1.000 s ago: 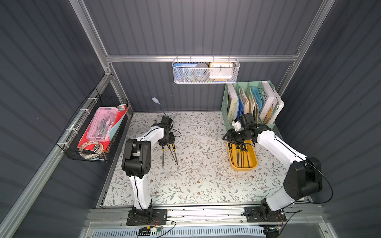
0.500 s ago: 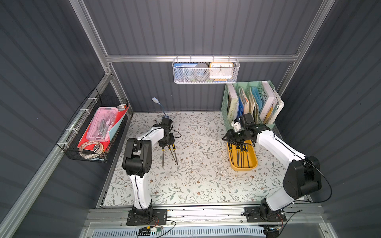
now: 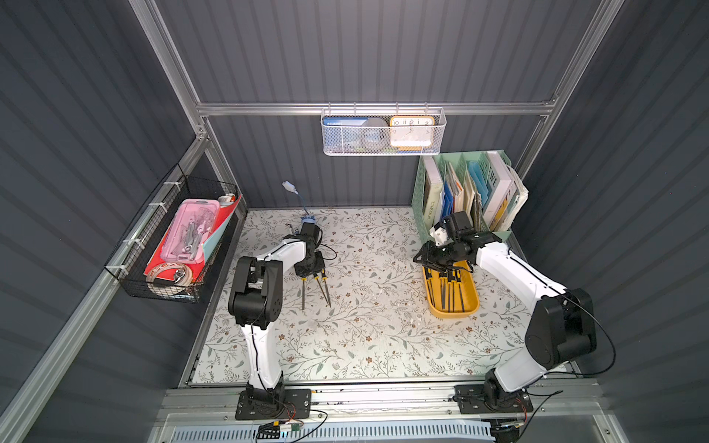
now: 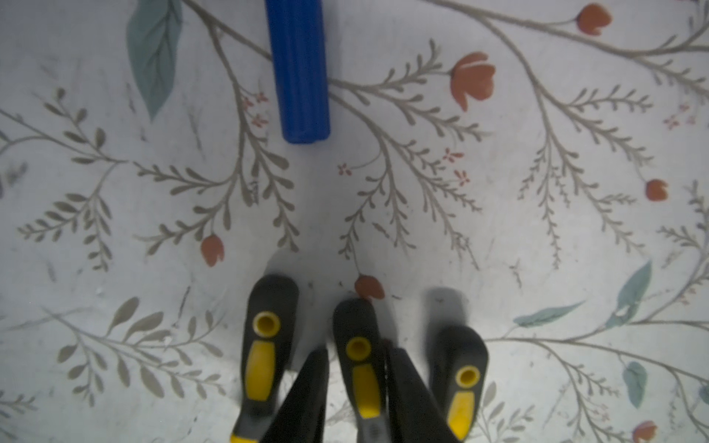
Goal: Take the file tool out of the storage box
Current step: Adjust the file tool at the center of the board.
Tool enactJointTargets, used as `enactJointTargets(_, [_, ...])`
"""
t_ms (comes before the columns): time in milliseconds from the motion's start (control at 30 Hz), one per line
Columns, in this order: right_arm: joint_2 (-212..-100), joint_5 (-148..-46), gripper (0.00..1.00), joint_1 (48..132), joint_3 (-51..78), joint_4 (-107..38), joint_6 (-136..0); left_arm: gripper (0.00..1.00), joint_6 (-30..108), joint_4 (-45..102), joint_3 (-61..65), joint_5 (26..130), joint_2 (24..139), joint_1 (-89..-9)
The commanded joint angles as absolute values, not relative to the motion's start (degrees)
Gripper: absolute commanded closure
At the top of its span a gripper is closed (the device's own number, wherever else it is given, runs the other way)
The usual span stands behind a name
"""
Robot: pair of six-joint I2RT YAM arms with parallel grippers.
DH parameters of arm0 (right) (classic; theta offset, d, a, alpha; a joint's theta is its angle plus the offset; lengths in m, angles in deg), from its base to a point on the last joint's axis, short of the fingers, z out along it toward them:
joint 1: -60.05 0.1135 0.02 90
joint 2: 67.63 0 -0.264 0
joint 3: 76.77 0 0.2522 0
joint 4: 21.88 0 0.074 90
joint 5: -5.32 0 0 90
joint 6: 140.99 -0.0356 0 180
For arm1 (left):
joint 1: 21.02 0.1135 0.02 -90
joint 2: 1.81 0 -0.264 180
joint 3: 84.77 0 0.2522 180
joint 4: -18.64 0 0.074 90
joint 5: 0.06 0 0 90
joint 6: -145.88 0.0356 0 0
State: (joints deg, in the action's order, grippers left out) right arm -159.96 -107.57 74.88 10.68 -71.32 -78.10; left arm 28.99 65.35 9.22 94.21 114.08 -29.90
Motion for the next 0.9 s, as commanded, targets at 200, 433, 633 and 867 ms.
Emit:
enactJointTargets(200, [-160.88,-107.96,0.57,74.82,10.64,-72.64,-77.62,0.83,30.50,67.27,8.50,95.75,115.92,-29.44])
enactJointTargets(433, [-160.83,-108.05,0.57,74.82,10.29,-72.64,-77.97,0.95,33.41,67.61,9.32,96.71,116.04,-29.45])
enactJointTargets(633, [-160.57,-107.99,0.57,74.82,9.61,-72.04,-78.58,1.00,37.26,67.95,9.58,97.83,115.48,-29.54])
enactJointTargets(867, [-160.60,-108.05,0.57,74.82,9.48,-71.57,-78.99,1.00,39.51,67.31,9.08,97.34,114.74,-29.54])
